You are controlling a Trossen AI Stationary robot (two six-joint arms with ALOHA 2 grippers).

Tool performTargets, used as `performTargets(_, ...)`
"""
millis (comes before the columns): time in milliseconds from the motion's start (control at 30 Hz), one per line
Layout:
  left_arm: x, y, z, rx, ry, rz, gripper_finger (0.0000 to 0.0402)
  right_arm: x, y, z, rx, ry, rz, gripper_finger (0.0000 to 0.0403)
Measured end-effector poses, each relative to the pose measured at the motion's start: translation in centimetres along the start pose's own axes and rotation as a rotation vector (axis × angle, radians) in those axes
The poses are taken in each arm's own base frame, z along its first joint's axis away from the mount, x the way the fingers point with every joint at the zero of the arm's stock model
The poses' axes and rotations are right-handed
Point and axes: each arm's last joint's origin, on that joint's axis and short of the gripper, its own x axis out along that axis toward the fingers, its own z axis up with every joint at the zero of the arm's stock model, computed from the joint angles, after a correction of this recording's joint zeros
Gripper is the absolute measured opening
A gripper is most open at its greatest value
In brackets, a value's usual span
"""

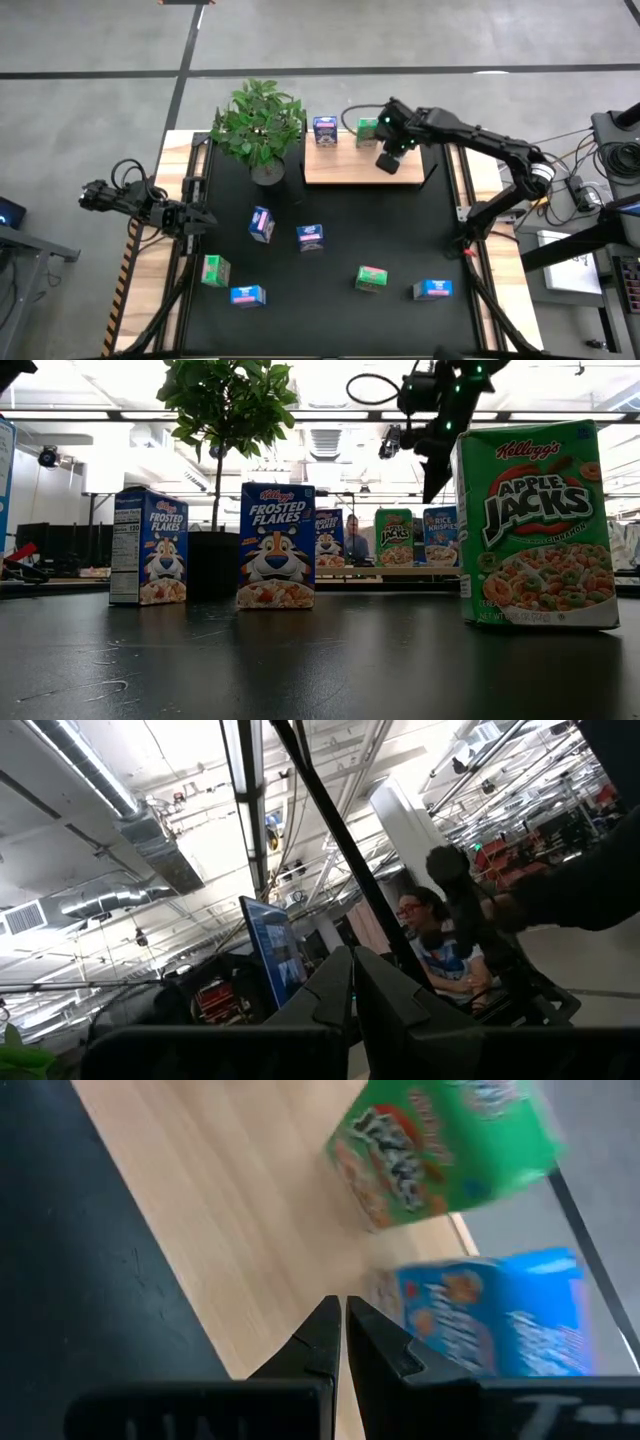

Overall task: Stack cereal on shelf
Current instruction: Put the top right light blue cereal box on the shelf

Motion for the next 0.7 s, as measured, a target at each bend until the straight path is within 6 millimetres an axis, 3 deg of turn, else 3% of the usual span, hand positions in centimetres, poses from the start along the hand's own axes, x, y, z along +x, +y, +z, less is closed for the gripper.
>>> performTargets(267,0.0,0.0,0.0,0.000,0.000,0.000,0.0000,3.7,0.3,-2.4,-0.046,0.093,-0.222,0.0012)
performTargets(400,0.0,0.0,0.0,0.008,0.000,0.000,0.0000,4.3,0.2,-3.1,-0.076,0.140,-0.318,0.0012)
performTargets(700,0.0,0.0,0.0,0.010,0.000,0.000,0.0000,5.0,-0.6,-3.9,-0.070,0.168,-0.335,0.0012)
